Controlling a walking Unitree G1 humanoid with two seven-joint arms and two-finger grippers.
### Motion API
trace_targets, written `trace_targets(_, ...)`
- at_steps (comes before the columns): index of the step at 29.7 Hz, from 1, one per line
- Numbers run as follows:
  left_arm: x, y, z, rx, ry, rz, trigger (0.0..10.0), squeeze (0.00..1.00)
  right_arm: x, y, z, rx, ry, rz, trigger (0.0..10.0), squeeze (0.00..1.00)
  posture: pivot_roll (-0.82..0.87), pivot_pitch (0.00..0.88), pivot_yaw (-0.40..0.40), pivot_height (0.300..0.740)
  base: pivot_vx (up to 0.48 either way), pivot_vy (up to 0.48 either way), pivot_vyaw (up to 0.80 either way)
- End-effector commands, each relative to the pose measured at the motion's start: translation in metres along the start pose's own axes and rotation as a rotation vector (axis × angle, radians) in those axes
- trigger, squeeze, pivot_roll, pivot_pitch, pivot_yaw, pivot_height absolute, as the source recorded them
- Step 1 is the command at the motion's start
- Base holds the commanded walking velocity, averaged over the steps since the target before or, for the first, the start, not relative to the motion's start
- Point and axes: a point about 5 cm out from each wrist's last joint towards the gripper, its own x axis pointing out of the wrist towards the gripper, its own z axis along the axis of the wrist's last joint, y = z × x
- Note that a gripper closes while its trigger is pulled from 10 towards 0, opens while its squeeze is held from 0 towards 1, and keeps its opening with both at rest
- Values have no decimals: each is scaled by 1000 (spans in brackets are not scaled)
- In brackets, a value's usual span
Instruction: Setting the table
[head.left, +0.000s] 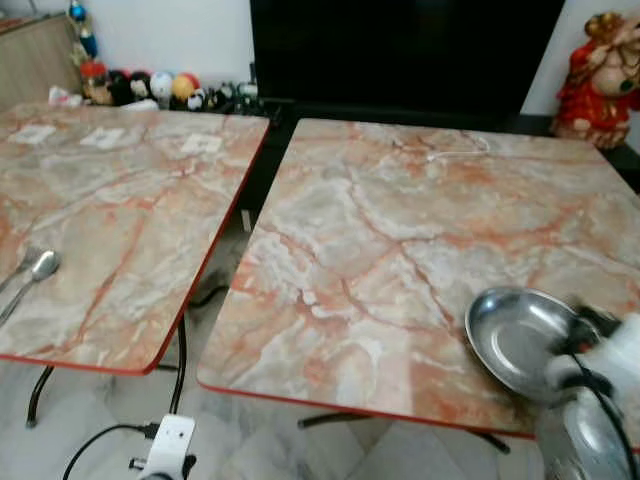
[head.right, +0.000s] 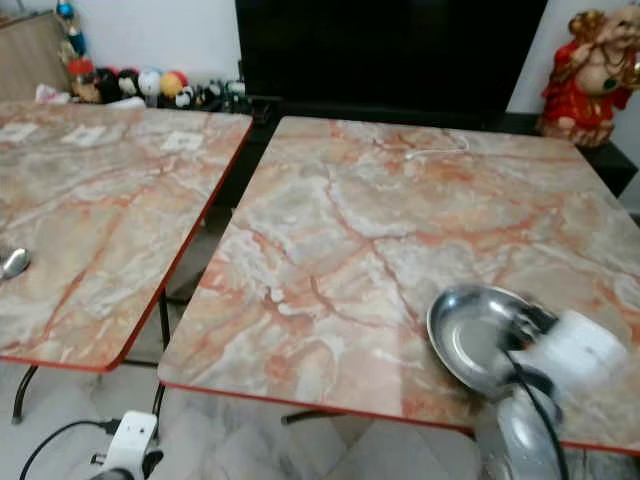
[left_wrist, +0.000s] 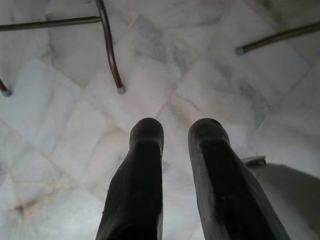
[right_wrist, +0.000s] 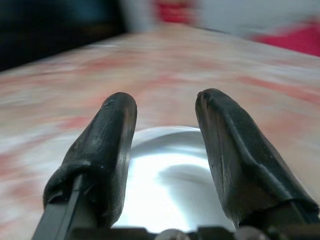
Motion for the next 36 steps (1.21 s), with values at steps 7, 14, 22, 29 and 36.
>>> trace_targets(7,-2,5,-7,-63,26,28,10000,0,19,-2,-2,-151,-1,112,10000,0,83,0,-49,740,0,0,0)
trace_targets(14,-5,16,-15,-63,46,43,10000,0,10,12,-17,-113,24,136,10000,0,90,0,-42,740,0,206,0)
trace_targets(22,-6,13,-21,-62,68,37,10000,0,1,19,-17,-82,10,200,10000,0,83,0,-49,740,0,480,0)
trace_targets(29,-8,14,-25,-73,79,44,10000,0,3,32,-18,-60,-5,254,10000,0,102,0,-64,740,0,480,374)
trace_targets(36,-9,17,-27,-77,88,51,10000,0,0,39,-20,-39,-7,281,10000,0,103,0,-65,740,0,480,0)
